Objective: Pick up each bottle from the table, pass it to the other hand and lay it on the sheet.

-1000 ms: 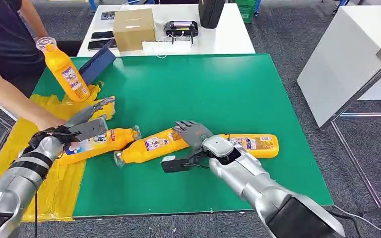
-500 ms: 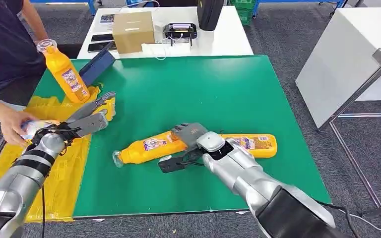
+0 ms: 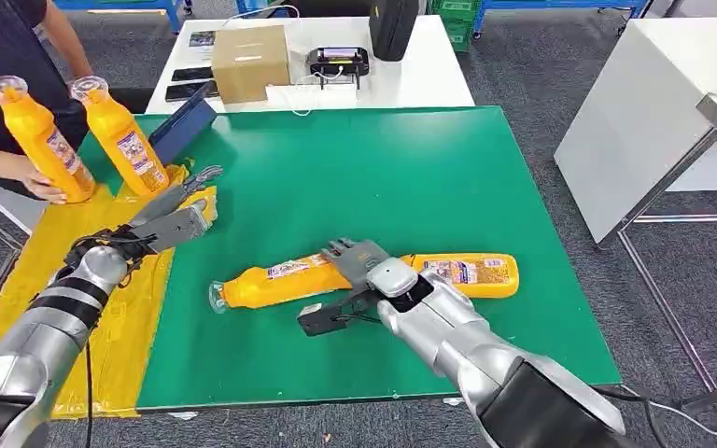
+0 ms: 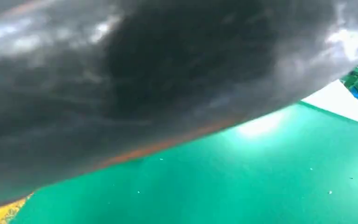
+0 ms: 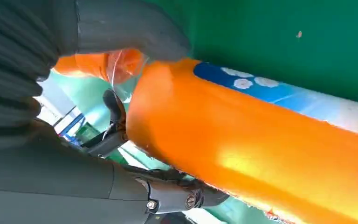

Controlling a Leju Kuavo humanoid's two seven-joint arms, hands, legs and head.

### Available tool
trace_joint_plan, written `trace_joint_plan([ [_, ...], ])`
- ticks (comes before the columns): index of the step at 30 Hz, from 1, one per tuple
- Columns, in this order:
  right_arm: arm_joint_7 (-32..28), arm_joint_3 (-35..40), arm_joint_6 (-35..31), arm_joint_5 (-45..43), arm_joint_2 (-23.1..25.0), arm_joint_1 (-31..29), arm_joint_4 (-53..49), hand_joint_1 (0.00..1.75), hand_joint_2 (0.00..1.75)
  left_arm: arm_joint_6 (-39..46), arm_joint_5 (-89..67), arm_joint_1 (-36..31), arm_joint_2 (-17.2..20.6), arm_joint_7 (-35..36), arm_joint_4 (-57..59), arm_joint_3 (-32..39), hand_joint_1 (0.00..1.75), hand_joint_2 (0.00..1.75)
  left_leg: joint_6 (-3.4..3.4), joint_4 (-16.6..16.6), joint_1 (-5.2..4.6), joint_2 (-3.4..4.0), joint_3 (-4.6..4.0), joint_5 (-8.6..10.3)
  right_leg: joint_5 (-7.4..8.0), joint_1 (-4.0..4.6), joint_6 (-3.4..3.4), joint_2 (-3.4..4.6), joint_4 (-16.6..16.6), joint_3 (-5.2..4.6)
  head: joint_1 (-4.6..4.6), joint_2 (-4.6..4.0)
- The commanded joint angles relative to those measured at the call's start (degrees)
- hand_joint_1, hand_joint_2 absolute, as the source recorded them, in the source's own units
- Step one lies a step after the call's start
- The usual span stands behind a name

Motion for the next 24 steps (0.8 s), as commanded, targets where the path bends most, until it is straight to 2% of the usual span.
trace_joint_plan([
  [1, 0.2, 2.1, 0.5, 0.5, -0.3, 3.1, 3.6, 0.0, 1.75, -0.3, 0.2, -1.0, -0.8, 0.6, 0.2, 0.6, 0.0, 0.0, -0.05, -0.1, 0.1, -0.28, -0.01, 0.01, -0.02, 0.08, -0.06, 0.02, -0.1, 0.11, 0.02, 0.0],
  [12, -1.1, 2.1, 2.4, 0.9, 0.2, 2.4, 3.5, 0.0, 1.75, -0.1, 0.2, -0.5, 0.0, 0.5, 1.1, 1.3, 0.0, 0.0, -0.04, 0.0, 0.1, -0.19, -0.15, 0.01, -0.01, 0.08, -0.07, 0.07, -0.1, -0.02, 0.02, 0.0],
  [14, -2.3, 2.2, 5.7, 0.8, 0.5, 2.0, 4.0, 0.02, 1.75, -0.2, -0.1, -1.3, -0.6, 0.3, 1.5, 0.8, 0.0, 0.0, -0.05, -0.1, 0.11, -0.25, -0.17, 0.03, 0.0, 0.09, -0.08, 0.05, -0.1, -0.03, 0.02, 0.0],
  [15, -3.4, 2.2, 6.7, 0.5, 0.6, 2.0, 4.0, 1.75, 1.75, -0.2, -0.3, -1.7, -0.8, 0.3, 2.0, 0.5, 0.0, 0.0, -0.05, 0.0, 0.11, -0.26, -0.19, 0.02, -0.02, 0.09, -0.08, 0.03, -0.1, -0.04, 0.02, 0.0],
  [20, -4.2, 1.9, 6.8, 0.1, 0.9, 2.7, 3.7, 1.75, 1.75, -0.3, -0.4, -2.0, -0.9, 0.3, 2.2, 0.3, 0.0, 0.0, -0.05, 0.0, 0.12, -0.3, -0.18, 0.03, -0.02, 0.1, -0.08, 0.0, -0.1, -0.03, 0.02, 0.0],
  [24, -4.5, 1.7, 7.7, -0.3, 0.8, 2.7, 3.7, 1.75, 1.75, -0.2, -0.5, -2.3, -1.0, 0.2, 2.7, 0.2, 0.0, 0.0, -0.06, 0.0, 0.13, -0.07, -0.13, 0.01, -0.01, 0.12, -0.09, 0.04, -0.1, -0.05, 0.0, 0.0],
])
